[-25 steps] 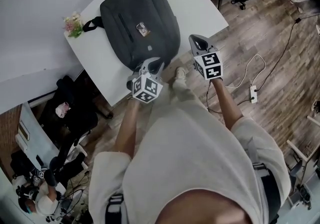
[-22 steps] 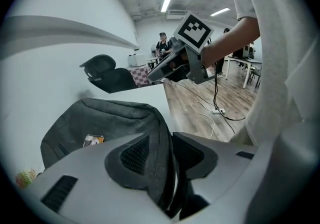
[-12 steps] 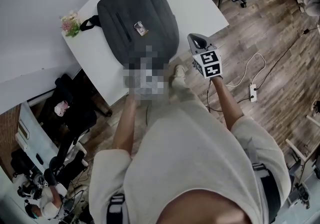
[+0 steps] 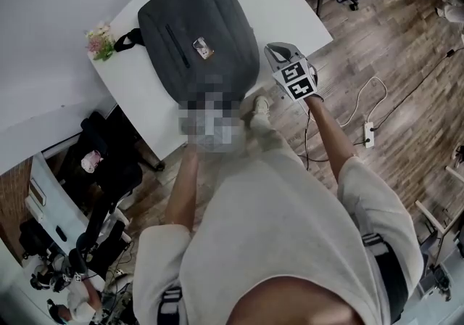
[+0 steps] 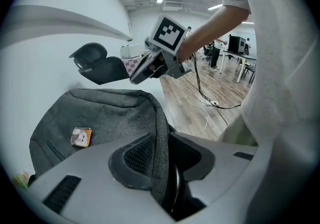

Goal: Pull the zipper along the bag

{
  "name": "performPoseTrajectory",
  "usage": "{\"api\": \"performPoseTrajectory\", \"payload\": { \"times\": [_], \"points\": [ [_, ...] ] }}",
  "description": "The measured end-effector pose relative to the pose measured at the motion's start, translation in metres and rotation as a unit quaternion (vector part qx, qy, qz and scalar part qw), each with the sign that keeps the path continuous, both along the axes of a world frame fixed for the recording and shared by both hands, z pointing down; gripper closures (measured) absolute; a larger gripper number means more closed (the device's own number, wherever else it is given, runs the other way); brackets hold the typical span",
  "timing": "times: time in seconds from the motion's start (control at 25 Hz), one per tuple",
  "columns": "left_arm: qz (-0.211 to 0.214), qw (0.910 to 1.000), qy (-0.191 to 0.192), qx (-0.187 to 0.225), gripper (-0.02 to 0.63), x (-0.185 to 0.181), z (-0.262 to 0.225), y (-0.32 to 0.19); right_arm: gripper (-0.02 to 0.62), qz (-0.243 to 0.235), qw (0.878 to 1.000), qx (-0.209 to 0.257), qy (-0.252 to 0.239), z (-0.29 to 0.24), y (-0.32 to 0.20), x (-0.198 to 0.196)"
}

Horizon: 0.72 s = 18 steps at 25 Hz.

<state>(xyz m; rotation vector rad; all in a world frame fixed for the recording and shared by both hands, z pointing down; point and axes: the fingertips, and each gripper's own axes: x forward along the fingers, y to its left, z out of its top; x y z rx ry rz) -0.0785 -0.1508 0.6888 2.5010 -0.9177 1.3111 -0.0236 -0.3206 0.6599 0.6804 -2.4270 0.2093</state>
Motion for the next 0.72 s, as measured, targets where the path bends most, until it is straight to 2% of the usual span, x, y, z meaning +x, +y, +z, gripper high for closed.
{"api": "performPoseTrajectory", "payload": {
  "times": [0.28, 0.4, 0.6, 0.72],
  "points": [
    [0.002, 1.0000, 0.003, 0.000, 0.491, -0.001, -0.002, 0.000, 0.462, -0.071, 0.995, -0.003, 0.068, 0.038, -0.023, -0.021],
    [0.005, 1.0000, 0.003, 0.001, 0.494, 0.001, -0.003, 0.000, 0.393, -0.097, 0.990, 0.007, 0.099, 0.050, -0.035, -0.026],
    [0.009, 0.9999, 0.006, -0.002, 0.497, 0.001, -0.003, -0.001, 0.303, -0.137, 0.984, 0.014, 0.112, 0.056, -0.054, -0.042],
    [0.014, 0.9999, 0.007, -0.005, 0.498, 0.002, -0.003, -0.001, 0.304, -0.148, 0.982, 0.021, 0.114, 0.056, -0.063, -0.050]
  ]
}}
